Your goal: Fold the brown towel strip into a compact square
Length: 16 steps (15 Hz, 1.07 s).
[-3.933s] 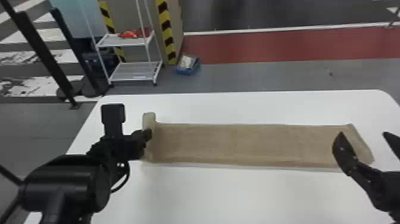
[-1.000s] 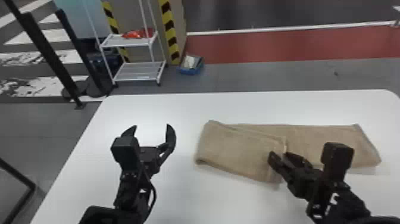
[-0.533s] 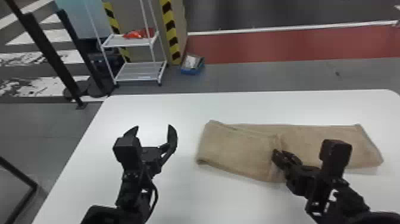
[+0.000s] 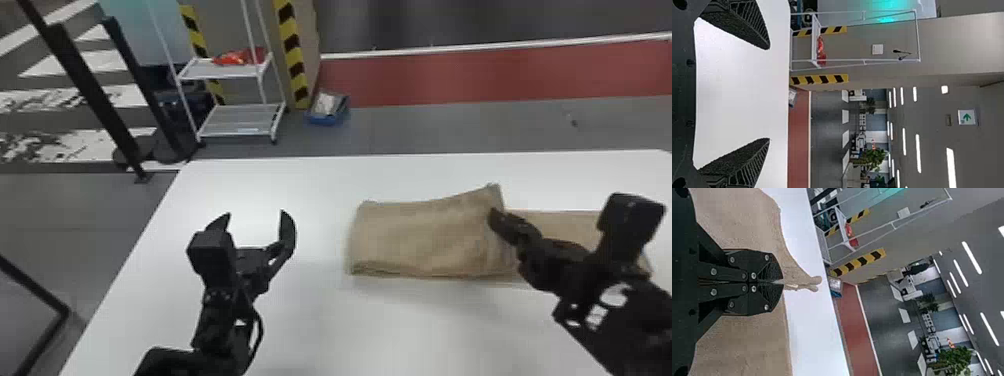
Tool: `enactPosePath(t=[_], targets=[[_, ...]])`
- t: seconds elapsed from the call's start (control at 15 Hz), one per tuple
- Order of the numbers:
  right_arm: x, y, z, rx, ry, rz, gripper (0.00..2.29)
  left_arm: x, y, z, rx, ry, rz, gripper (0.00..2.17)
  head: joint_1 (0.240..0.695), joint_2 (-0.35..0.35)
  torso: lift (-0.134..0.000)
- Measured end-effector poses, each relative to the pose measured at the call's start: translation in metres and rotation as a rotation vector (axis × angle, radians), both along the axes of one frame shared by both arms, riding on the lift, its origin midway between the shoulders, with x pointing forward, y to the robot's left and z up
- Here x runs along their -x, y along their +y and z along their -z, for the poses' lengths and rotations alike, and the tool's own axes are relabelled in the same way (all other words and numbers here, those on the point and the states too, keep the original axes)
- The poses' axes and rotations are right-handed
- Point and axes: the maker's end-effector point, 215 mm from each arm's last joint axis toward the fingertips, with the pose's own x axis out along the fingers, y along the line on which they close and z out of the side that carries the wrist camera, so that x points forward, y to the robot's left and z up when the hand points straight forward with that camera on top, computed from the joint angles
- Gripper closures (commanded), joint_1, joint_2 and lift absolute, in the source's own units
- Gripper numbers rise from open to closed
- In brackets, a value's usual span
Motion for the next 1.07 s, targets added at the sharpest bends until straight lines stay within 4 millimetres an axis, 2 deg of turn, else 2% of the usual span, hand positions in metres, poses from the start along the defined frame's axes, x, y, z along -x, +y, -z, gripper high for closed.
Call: enactPosePath(t=[0.07,0.13,0.2,0.27,0.33,0.47,0.67,0.93,1.07], targets=[[-0.005,-0.031,-0.007,-0.01,0.006,0.038,1.48,0.002,0.002,-0.003,-0.001,-0.005,-0.003,0.04,0.695,0.125,-0.109],[-0.009,-0.067,-0.012,-0.006,0.019,0.078,1.48,0.002,0.003,-0.007,-0.002,-0.01,-0.003,0.04,0.695,0.066,-0.109],[-0.011,-0.092,-0.012,0.005,0.042,0.096,1.48,0.001,0.002,-0.009,-0.002,-0.013,-0.001,0.04,0.695,0.043,-0.109],[-0.012,-0.114,-0.003,0.019,0.082,0.108,1.48,-0.002,-0.001,-0.013,-0.002,-0.019,0.007,0.04,0.695,0.018,-0.109],[-0.012,-0.126,0.008,0.029,0.114,0.112,1.48,-0.006,-0.005,-0.016,-0.002,-0.023,0.016,0.04,0.695,-0.001,-0.109],[-0.019,-0.126,0.01,0.041,0.127,0.094,1.48,-0.011,-0.015,-0.015,-0.002,-0.015,0.031,0.04,0.695,-0.018,-0.109],[-0.026,-0.121,-0.004,0.038,0.146,0.053,1.48,-0.011,-0.026,-0.01,-0.007,0.004,0.049,0.04,0.695,-0.024,-0.109],[-0.017,-0.144,-0.027,0.004,0.14,0.076,1.48,-0.008,-0.021,0.001,-0.015,0.037,0.043,0.04,0.695,-0.043,-0.109],[-0.016,-0.149,-0.016,0.022,0.165,0.082,1.48,-0.009,-0.024,0.0,-0.015,0.036,0.048,0.04,0.695,-0.051,-0.109]])
